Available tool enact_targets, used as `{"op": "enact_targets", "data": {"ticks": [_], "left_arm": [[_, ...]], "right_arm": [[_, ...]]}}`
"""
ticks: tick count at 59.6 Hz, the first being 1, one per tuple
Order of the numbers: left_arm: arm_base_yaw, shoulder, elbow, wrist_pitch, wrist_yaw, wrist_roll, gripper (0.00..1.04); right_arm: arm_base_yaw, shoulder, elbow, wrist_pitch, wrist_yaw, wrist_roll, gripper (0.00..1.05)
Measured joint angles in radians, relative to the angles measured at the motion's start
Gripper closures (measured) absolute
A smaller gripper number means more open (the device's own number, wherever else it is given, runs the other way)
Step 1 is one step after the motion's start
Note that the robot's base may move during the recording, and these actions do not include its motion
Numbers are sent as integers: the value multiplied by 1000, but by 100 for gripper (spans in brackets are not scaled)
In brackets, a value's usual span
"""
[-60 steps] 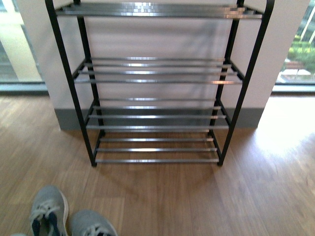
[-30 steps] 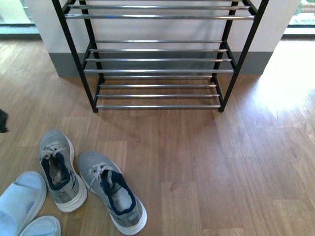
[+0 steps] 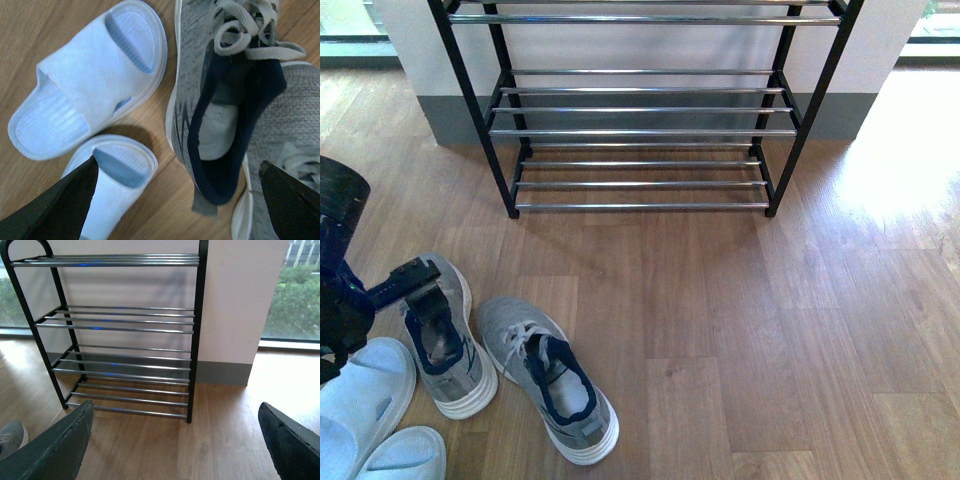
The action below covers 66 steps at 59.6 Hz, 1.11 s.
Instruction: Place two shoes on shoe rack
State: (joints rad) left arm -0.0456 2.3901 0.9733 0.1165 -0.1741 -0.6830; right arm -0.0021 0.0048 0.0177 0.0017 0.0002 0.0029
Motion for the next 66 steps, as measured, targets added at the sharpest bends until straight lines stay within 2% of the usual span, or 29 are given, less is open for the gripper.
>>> {"op": "enact_targets", "data": {"ticks": [28, 52, 54, 66], "left_arm": [[19, 237, 276, -107, -61, 112, 9], [31, 422, 463, -68, -82, 261, 9], [31, 427, 466, -65, -87, 267, 12], [22, 444, 472, -21, -85, 306, 44]], "right_arm": [[0, 0, 0, 0, 0, 0, 9], [0, 0, 0, 0, 0, 0, 9], [0, 0, 0, 0, 0, 0, 9], [0, 0, 0, 0, 0, 0, 9]]}}
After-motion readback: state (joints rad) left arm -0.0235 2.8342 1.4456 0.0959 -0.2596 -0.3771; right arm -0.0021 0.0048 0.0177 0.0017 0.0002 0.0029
